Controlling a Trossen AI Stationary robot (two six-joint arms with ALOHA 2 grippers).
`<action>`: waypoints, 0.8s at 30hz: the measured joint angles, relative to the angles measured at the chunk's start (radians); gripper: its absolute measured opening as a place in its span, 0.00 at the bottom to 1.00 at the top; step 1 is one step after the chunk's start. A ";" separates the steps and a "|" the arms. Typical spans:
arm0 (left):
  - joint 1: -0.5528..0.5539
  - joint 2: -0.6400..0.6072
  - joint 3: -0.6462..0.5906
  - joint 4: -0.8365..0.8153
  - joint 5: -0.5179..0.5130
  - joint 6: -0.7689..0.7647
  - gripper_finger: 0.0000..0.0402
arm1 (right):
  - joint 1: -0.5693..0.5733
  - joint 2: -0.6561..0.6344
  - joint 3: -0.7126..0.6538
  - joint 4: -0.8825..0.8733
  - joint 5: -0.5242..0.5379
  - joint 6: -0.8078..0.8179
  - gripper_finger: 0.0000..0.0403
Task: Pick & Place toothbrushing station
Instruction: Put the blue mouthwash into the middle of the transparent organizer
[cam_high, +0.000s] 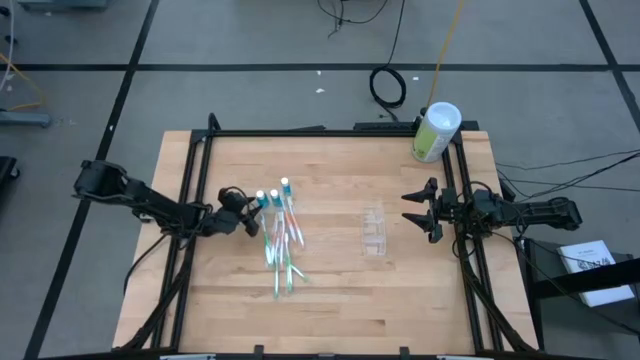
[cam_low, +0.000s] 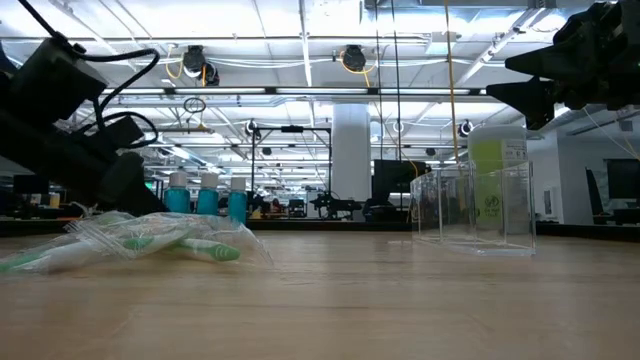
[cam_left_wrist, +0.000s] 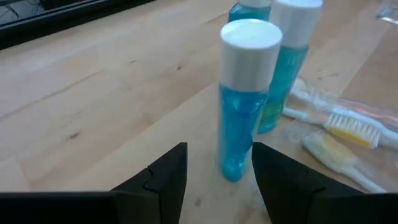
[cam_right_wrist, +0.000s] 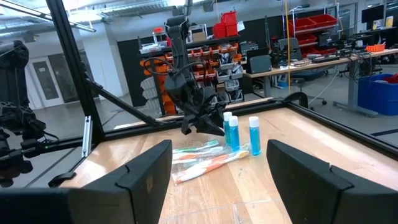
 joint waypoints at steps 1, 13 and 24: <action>0.004 0.011 0.000 0.020 0.000 0.008 0.45 | 0.000 0.000 0.000 0.000 0.000 0.000 0.63; 0.018 0.098 0.008 0.116 -0.007 0.031 0.45 | 0.000 0.000 0.000 0.001 0.000 0.000 0.63; 0.017 0.098 0.012 0.179 0.005 0.088 0.45 | 0.000 0.000 0.000 0.001 0.000 0.000 0.63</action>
